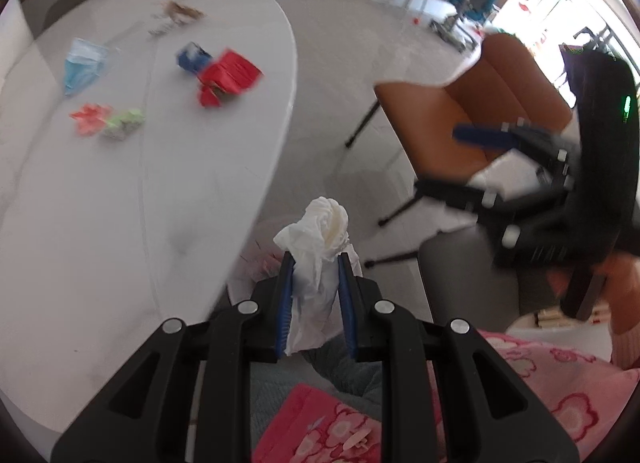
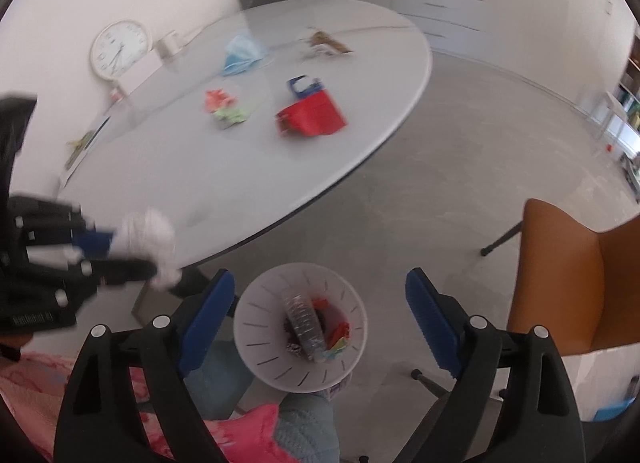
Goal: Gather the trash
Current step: 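Open the left gripper over the bin while the right gripper opens too, then move both open grippers back over the table toward the pink and blue papers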
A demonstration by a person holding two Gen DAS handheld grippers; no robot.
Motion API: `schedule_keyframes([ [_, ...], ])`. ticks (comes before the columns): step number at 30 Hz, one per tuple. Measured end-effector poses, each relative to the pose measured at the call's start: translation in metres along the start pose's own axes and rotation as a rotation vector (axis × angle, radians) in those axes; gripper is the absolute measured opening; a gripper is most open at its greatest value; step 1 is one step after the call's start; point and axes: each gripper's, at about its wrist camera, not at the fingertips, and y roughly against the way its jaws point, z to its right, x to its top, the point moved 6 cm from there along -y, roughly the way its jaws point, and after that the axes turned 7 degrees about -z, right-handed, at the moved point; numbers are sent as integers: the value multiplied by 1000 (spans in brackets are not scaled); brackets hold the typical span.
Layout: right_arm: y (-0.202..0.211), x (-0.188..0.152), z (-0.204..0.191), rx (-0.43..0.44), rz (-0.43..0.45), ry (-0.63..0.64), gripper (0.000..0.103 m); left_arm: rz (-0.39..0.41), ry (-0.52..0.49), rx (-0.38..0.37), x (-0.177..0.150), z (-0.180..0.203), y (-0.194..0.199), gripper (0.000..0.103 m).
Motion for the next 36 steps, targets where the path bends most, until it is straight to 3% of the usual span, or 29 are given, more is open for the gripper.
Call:
schedule_keyframes([
  [1,1,0,3,-4,2,-11,87,-20,-8,-3,-2,2,-6,24],
  [3,2,-2,11,-8,6,-34,87,-50,-16,1,-4,5,-18,41],
  [5,1,-5,18,-16,2,-53,87,-58,-17,18,-6,7,-25,64],
  [9,1,-12,23,-20,-4,-75,87,-74,-45,24,-6,13,-29,71],
  [14,4,-15,25,-26,1,-91,87,-38,-36,56,0,8,-18,78],
  [16,8,-11,25,-28,10,-97,87,-6,-1,91,5,-3,-6,84],
  [20,20,6,23,-56,53,-107,98,100,88,177,16,-30,31,95],
  [26,33,42,11,-52,125,-109,101,269,234,264,31,-86,95,95],
  [36,26,96,-20,-53,158,-109,101,343,387,327,47,-172,132,95],
])
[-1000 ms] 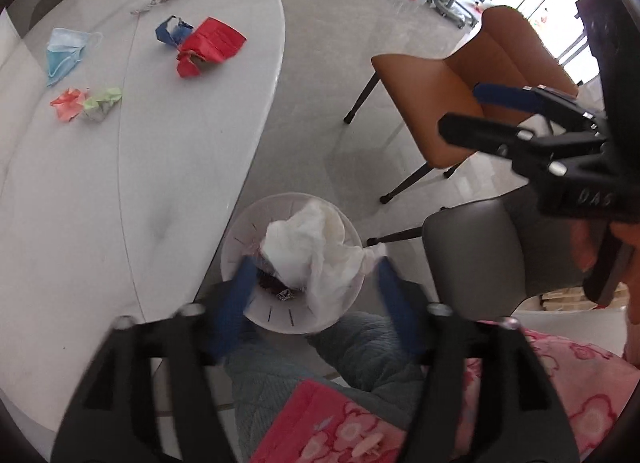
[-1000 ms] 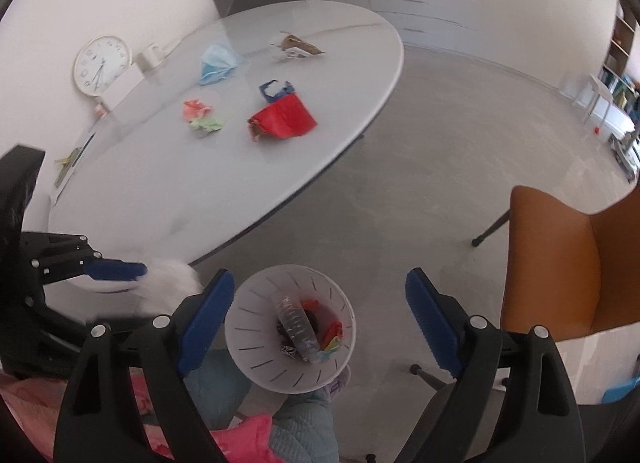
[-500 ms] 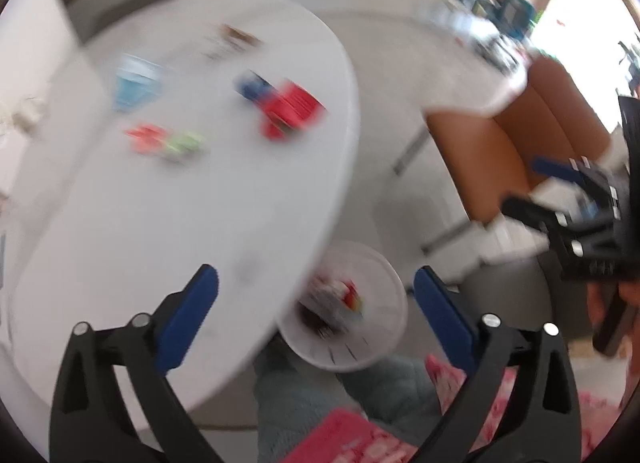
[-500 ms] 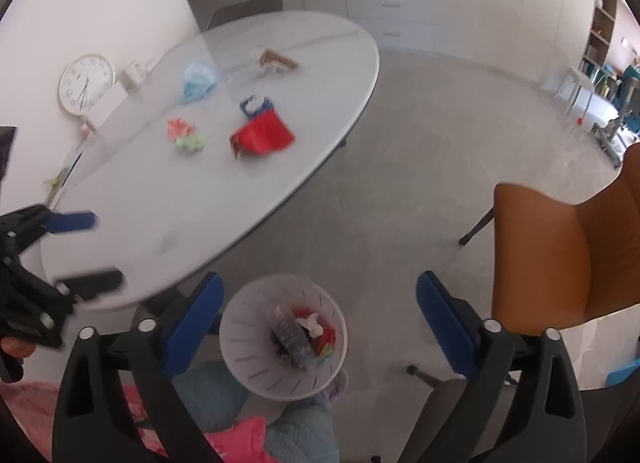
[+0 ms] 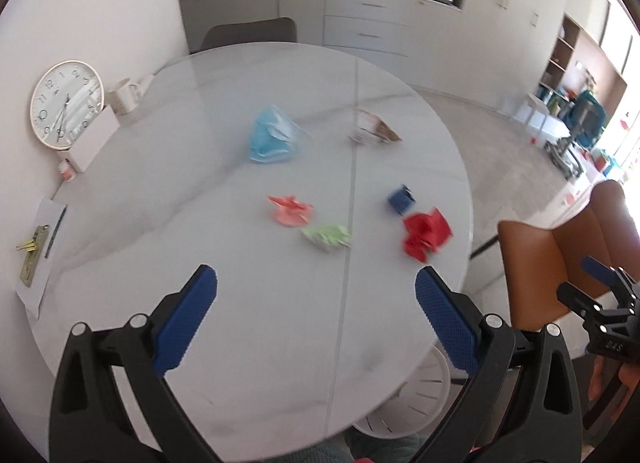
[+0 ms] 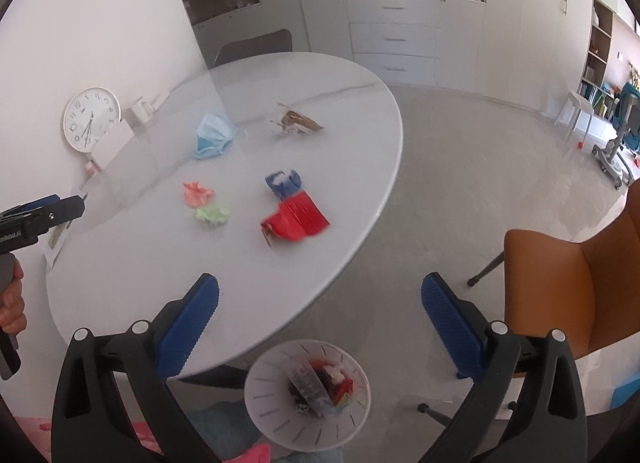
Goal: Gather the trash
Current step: 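Move both open grippers back over the table toward the pink and blue papers, then grasp the pink crumpled paper with the left gripper while the right gripper grasps the blue wrapper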
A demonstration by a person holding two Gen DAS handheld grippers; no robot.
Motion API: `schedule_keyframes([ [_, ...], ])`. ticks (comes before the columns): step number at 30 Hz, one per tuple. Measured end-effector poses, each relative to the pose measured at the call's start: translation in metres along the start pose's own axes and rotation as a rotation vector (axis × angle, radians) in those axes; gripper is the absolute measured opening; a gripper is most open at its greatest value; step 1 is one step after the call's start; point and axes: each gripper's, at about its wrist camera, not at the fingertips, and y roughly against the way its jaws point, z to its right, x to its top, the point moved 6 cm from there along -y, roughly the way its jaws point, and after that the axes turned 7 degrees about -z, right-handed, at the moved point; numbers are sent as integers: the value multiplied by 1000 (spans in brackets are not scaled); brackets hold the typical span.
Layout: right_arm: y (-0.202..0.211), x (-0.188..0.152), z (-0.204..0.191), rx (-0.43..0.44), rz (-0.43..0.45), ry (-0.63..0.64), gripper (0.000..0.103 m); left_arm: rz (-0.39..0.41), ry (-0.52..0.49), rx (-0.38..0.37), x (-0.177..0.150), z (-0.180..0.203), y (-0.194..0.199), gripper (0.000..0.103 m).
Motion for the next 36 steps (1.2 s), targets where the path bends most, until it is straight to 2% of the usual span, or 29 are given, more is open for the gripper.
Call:
schedule_keyframes([
  [5,-18,22,-23,12,-13,3,101,-15,16,4,22,-23,-17,95],
  [16,-67,79,-59,-1,-35,23,101,-7,-34,9,93,-58,-68,95],
  [20,-87,94,-59,-36,-49,25,101,-6,-54,-11,118,-76,-95,95],
  [25,-114,102,-58,-85,-85,-6,101,-28,-75,-82,140,-94,-135,95],
  [29,-136,106,-66,-96,-101,-27,101,-76,-119,-141,139,-96,-161,95],
  [34,-164,113,-78,-100,-109,20,101,-127,-153,-199,115,-86,-185,95],
  [36,-179,115,-81,-108,-120,53,100,-144,-154,-198,105,-78,-194,95],
])
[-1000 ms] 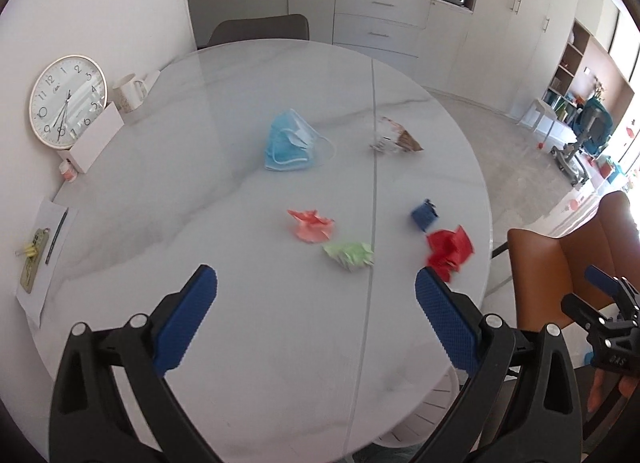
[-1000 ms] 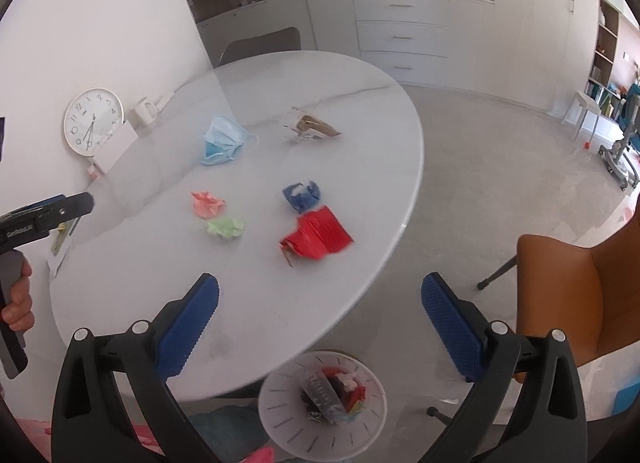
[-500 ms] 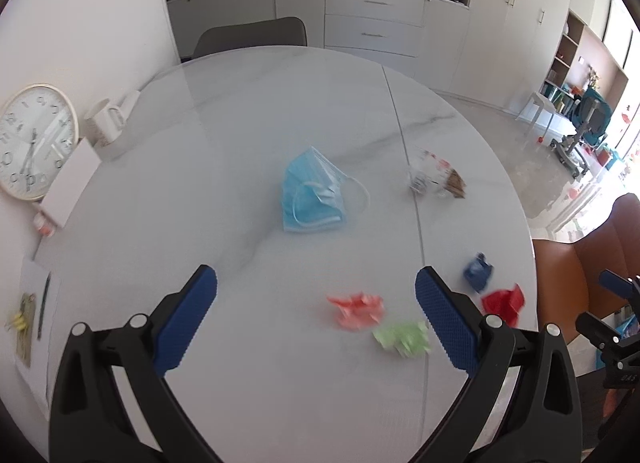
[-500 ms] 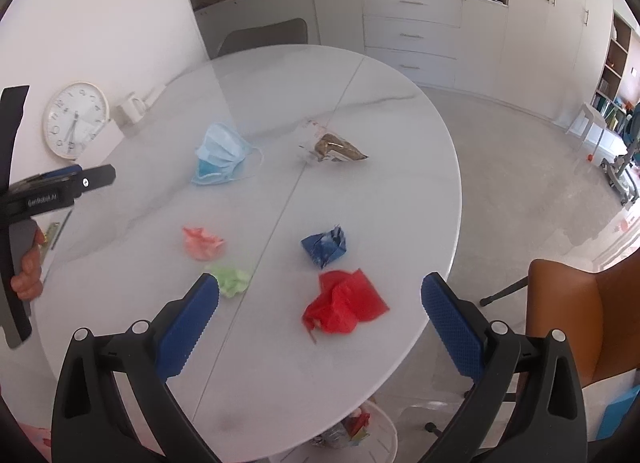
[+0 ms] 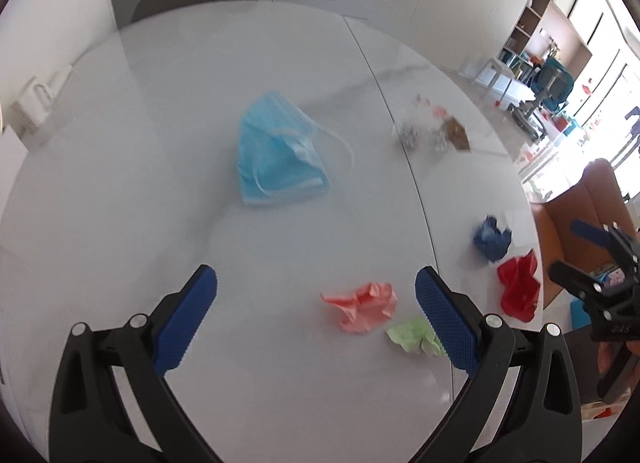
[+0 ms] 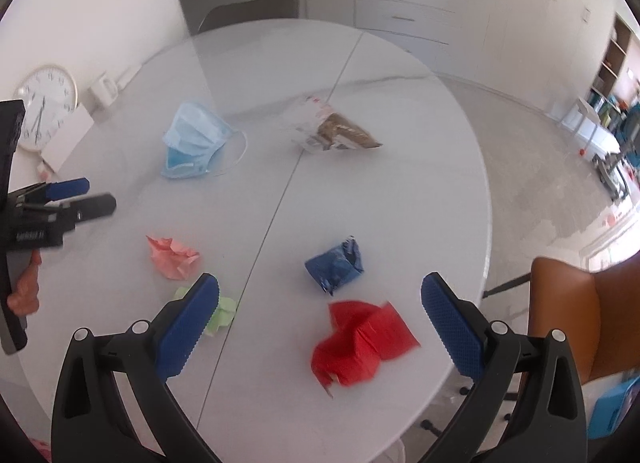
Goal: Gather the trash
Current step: 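Grasp the pink crumpled paper with the left gripper while the right gripper grasps the blue wrapper, then carry both items to the white bin and open the left gripper while the right gripper opens too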
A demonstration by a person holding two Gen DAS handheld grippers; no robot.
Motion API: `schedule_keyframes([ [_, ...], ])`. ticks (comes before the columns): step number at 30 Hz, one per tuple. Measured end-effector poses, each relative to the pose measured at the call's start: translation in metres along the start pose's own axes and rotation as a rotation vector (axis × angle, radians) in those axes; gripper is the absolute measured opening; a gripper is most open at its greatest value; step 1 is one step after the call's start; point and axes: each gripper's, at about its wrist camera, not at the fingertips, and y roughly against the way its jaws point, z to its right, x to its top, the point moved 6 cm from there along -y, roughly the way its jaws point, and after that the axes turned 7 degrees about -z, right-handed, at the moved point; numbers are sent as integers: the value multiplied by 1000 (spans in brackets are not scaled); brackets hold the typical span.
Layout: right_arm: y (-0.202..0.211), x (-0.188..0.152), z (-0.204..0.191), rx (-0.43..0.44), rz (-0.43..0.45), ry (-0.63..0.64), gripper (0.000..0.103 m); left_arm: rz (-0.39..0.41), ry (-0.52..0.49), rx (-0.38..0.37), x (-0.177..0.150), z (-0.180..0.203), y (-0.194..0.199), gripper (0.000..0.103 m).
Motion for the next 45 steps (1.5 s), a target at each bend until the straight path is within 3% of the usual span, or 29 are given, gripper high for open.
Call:
schedule_keyframes([
  [6,-33,14,-6,0,-26,38,95,-43,50,-9,-9,23,-32,93],
  [11,-57,18,-4,7,-59,35,88,-83,95,-8,-13,34,-53,79],
  [15,-72,17,-1,4,-96,23,82,-114,134,6,-16,36,-68,74],
  [16,-75,16,0,3,-108,22,81,-123,140,9,-17,36,-70,68],
  [19,-84,13,0,7,-140,24,70,-148,159,12,-21,36,-78,56],
  [24,-94,7,4,39,-190,13,41,-143,165,29,-23,39,-80,49],
  [32,-90,7,3,57,-170,22,35,-123,192,11,-29,29,-72,35],
  [38,-80,14,-2,81,-141,13,33,-91,200,16,-29,19,-55,33],
  [45,-39,28,-16,112,-53,17,33,-29,189,17,-28,11,-16,33],
])
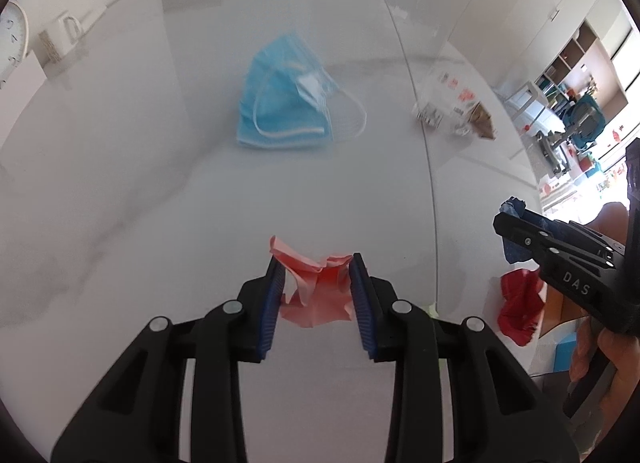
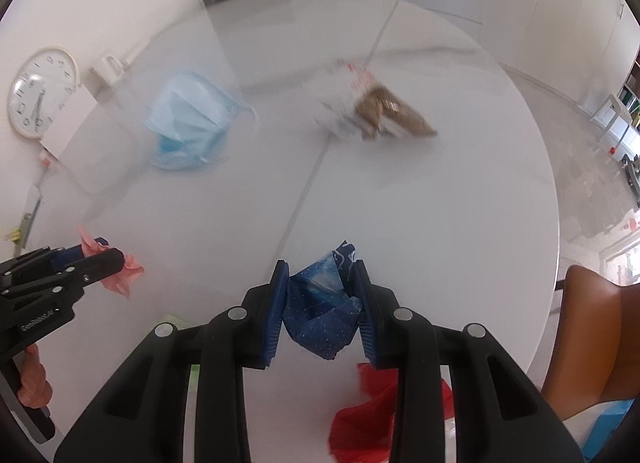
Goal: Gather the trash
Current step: 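Carry both items to the white bin and open the left gripper while the right gripper opens too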
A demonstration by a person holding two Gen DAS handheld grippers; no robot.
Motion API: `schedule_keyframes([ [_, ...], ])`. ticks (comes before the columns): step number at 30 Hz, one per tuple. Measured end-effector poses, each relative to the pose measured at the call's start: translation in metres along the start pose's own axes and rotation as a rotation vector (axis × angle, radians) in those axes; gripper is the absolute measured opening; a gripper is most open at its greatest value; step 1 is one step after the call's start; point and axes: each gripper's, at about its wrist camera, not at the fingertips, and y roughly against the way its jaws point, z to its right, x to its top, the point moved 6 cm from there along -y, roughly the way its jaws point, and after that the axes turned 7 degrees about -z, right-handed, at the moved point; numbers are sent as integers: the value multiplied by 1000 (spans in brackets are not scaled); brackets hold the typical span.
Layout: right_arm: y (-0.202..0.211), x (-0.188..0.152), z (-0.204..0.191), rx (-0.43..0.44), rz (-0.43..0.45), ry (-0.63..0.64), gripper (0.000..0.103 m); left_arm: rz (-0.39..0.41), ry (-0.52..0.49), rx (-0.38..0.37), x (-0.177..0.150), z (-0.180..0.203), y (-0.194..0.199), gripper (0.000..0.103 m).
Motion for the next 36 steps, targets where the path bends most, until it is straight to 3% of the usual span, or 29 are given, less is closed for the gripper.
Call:
schedule_keyframes([
  [8,75,-26,-11,49,89,18,33,56,-74,-10,-12,24,58,33],
  [17,133,-115,4,34,55,38,33,48,-170,-58,-79,86,111,33],
  [26,154,-203,49,29,-3,3,33,-14,-256,-100,-144,165,109,33],
  [36,165,-235,75,40,-12,39,33,-44,-264,-100,-182,212,102,33],
])
